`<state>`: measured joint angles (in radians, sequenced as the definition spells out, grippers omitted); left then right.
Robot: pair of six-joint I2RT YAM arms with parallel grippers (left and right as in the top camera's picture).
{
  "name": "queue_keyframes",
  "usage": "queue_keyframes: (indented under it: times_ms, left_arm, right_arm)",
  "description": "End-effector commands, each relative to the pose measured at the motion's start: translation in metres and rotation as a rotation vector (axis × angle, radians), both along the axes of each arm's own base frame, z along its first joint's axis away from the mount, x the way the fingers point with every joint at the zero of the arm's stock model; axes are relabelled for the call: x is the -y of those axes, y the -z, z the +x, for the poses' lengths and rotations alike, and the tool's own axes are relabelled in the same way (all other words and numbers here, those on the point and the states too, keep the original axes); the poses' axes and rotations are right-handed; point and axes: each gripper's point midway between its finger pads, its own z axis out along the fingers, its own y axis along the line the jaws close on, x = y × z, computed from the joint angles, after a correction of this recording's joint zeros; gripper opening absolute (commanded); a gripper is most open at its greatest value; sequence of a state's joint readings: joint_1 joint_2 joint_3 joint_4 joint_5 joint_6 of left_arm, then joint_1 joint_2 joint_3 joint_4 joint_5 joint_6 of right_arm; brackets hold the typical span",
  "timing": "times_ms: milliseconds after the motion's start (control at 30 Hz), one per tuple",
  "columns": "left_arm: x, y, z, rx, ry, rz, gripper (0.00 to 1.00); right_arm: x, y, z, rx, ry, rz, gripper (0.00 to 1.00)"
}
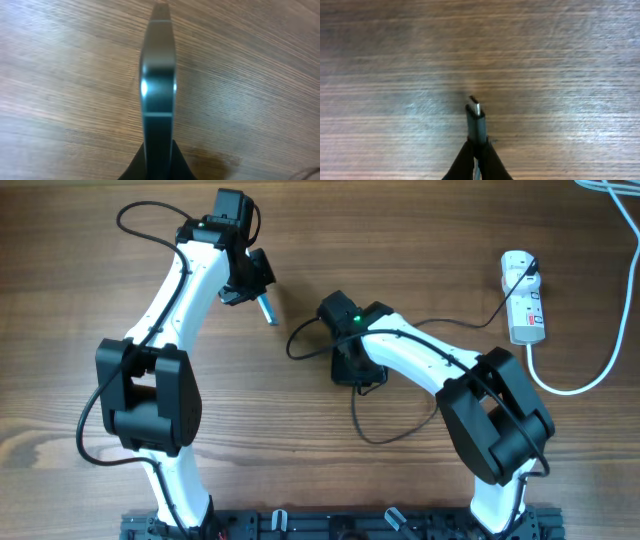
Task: Plug charger to phone and switch on socket
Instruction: 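Raise the phone upright with the left gripper and bring the plug beneath it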
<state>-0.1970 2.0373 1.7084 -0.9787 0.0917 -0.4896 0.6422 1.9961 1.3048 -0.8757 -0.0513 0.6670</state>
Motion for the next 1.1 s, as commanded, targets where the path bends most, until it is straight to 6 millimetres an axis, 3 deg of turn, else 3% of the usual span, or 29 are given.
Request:
queue_keyframes:
  times_ms: [0,233,367,467,533,700,1067]
  left_arm:
    - [0.039,-0.028,0.01,0.098,0.182,-0.203,0.04]
    - [0.111,-0.093,0.025,0.299,0.424,-0.65,0.04]
    - [0.141,-0.144,0.012,0.402,0.627,-0.921,0.04]
    - [0.15,-0.177,-0.004,0.463,0.783,-1.079,0.04]
    - [0.151,-0.197,-0.013,0.478,0.858,-1.171,0.04]
    - [0.147,-0.222,-0.028,0.482,0.98,-1.273,0.04]
    - [0.127,-0.229,-0.018,0.409,0.864,-1.288,0.04]
  right_arm:
    - [-0.026,-0.019,-0.001,-0.024,-0.101,0.14,0.04]
    - [-0.049,-0.098,-0.02,0.045,-0.297,0.382,0.04]
    - [-0.057,-0.166,-0.033,0.17,-0.391,0.541,0.04]
    - [-0.054,-0.198,-0.037,0.257,-0.407,0.583,0.04]
    - [-0.052,-0.218,-0.04,0.313,-0.415,0.61,0.04]
    - [-0.048,-0.247,-0.037,0.407,-0.385,0.655,0.04]
    - [-0.025,-0.277,0.007,0.495,-0.289,0.81,0.04]
